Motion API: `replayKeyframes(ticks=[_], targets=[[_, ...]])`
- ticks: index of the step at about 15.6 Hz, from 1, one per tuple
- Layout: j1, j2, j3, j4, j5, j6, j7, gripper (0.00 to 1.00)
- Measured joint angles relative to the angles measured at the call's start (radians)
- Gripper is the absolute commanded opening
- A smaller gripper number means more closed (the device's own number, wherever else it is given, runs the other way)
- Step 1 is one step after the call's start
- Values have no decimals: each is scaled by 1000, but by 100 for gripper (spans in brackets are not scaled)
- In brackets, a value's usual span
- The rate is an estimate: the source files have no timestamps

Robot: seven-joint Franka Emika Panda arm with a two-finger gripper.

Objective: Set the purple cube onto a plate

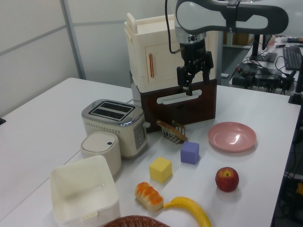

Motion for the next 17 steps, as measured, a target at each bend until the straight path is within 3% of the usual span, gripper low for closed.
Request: replayKeyframes(ticks=[4,12,15,17], targets=[[0,-1,-34,0,62,27,-3,100],[0,-2,-39,-5,65,29,-13,100],[-1,-14,-39,-93,65,163,-16,100],[-13,-29,-40,-206,65,355,-42,100]])
